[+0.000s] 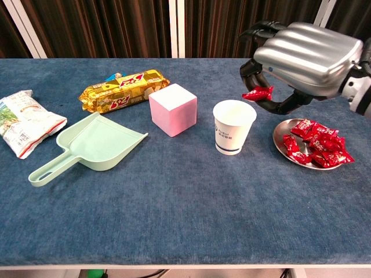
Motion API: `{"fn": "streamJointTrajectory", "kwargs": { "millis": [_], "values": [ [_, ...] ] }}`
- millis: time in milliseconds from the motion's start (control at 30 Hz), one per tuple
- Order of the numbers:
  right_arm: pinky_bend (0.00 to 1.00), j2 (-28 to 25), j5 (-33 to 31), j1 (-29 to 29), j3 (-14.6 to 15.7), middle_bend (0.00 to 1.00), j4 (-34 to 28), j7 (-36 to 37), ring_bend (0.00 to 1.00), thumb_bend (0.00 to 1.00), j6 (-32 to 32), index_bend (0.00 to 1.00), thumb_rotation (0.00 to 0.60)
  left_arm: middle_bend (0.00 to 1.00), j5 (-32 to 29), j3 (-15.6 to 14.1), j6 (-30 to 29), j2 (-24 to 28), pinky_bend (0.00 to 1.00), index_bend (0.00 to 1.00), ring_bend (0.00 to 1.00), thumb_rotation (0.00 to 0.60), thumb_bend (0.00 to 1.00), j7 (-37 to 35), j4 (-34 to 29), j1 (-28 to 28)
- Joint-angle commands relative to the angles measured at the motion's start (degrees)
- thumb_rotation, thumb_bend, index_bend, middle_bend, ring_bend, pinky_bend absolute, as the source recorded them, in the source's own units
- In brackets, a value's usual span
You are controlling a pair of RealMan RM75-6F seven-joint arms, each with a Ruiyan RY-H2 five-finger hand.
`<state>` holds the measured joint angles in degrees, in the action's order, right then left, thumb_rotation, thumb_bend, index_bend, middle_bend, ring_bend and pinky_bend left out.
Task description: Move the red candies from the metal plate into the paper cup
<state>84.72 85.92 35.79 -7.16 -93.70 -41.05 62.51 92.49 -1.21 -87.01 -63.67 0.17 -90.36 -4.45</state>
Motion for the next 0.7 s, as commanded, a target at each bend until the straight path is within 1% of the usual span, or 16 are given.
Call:
{"fn": "streamJointTrajectory", "kwargs": {
  "millis": [33, 200, 500, 600, 633, 700],
  "values": [
    [0.0, 2.0, -1.7, 1.3, -0.7, 0.61, 1.4, -0.7, 0.06, 0.61, -1.5, 0.88, 0.6, 0.03, -0.1, 0.0, -0.1, 0.0, 0.15, 0.09, 0.0, 0.6, 0.1, -0.2, 0.0, 0.1],
    [0.0, 3.4, -3.9, 2.3, -1.3, 0.61, 2.2, -0.5, 0.06, 0.61, -2.8, 0.88, 0.6, 0.03, 0.1, -0.1, 0.1, 0.2, 0.15, 0.09, 0.0, 0.6, 0.1, -0.3, 0.0, 0.0],
    [0.0, 5.0, -5.8, 3.6, -1.4, 0.61, 3.8, -0.4, 0.06, 0.61, -3.7, 0.86, 0.6, 0.03, 0.2, -0.2, 0.0, 0.3, 0.15, 0.09, 0.0, 0.6, 0.1, -0.7, 0.0, 0.0],
    [0.0, 5.2, -6.4, 4.1, -1.4, 0.6, 4.1, -0.3, 0.06, 0.59, -4.1, 0.81, 0.6, 0.03, 0.1, -0.1, 0.0, 0.4, 0.15, 0.09, 0.0, 0.6, 0.1, -0.8, 0.0, 0.1],
    [0.0, 5.2, -6.5, 4.2, -1.3, 0.6, 4.2, -0.4, 0.06, 0.59, -4.2, 0.79, 0.6, 0.03, 0.1, -0.1, 0.0, 0.4, 0.15, 0.09, 0.0, 0.6, 0.1, -0.9, 0.0, 0.1],
    [0.0, 5.0, -7.1, 4.3, -1.2, 0.56, 4.3, -0.7, 0.05, 0.56, -4.5, 0.7, 0.6, 0.03, 0.1, -0.1, -0.1, 0.4, 0.15, 0.09, 0.0, 0.6, 0.1, -1.0, 0.1, 0.1]
  ]
}}
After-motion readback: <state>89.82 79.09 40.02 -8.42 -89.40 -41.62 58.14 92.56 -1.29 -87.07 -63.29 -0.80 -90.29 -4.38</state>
